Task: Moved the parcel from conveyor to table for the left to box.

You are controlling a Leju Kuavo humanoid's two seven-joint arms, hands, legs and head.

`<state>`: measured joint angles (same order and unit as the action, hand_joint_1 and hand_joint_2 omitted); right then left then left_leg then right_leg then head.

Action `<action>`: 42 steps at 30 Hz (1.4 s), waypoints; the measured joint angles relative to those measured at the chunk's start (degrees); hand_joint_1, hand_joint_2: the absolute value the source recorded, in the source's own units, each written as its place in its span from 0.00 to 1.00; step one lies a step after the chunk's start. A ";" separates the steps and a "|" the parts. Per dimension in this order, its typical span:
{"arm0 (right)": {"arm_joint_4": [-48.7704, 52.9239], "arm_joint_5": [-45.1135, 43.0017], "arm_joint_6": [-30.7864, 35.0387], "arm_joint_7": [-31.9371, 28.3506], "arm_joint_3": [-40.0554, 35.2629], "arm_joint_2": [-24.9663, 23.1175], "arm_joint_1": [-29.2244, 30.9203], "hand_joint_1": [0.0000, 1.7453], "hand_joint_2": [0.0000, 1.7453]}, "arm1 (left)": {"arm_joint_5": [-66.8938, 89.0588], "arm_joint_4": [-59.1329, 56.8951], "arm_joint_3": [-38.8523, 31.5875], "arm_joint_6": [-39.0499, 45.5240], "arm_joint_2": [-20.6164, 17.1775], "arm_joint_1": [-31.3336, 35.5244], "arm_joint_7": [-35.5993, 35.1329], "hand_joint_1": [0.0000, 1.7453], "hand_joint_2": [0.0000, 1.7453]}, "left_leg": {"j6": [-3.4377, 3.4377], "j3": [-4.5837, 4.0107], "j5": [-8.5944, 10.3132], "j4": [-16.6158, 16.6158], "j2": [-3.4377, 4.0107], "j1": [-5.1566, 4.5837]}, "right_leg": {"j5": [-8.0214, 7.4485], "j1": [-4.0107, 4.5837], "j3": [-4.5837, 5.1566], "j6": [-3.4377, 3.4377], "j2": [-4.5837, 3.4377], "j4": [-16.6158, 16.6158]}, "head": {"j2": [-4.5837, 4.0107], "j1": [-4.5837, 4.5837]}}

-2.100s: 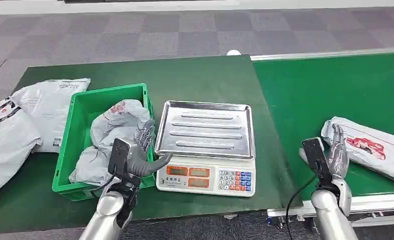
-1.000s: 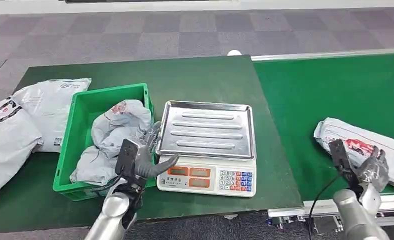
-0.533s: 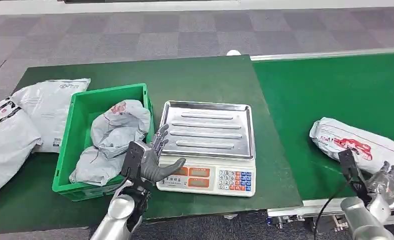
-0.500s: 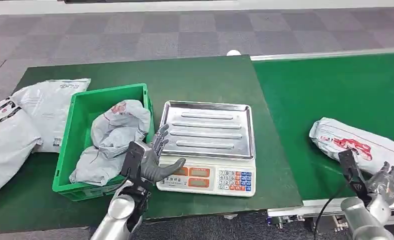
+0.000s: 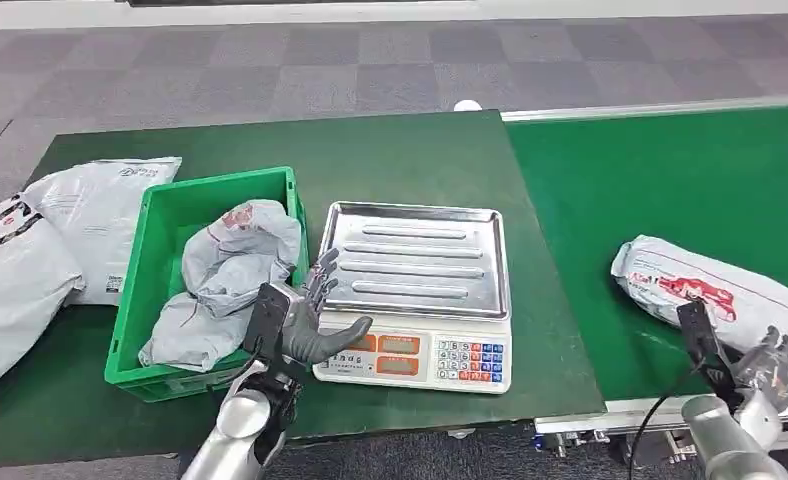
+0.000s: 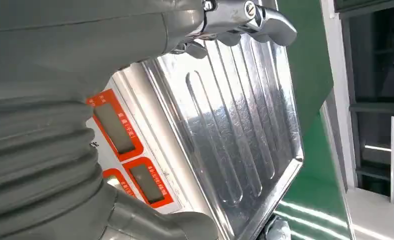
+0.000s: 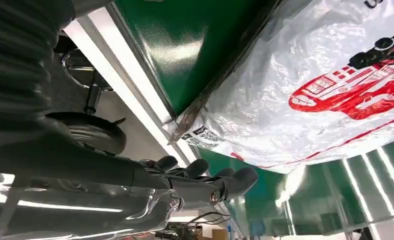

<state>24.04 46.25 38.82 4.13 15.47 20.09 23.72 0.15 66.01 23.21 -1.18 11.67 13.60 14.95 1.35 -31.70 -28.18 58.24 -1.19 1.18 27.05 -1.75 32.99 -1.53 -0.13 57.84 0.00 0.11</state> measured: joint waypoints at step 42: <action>4.50 6.40 -4.19 -0.48 -1.68 -5.79 4.13 0.00 1.00 | 0.37 2.12 1.51 -1.11 0.07 0.36 0.37 0.00 1.00 | -0.01 -0.01 0.09 -0.02 -0.13 0.00 | -0.01 0.00 -0.06 0.00 0.16 0.01 | -0.02 -0.02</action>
<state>28.55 52.65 34.62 3.65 13.79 14.29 27.85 0.52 68.13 24.72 -2.29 11.74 13.97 15.32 1.34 -31.71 -28.09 58.22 -1.32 1.18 27.04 -1.75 32.92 -1.53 0.02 57.85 -0.02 0.09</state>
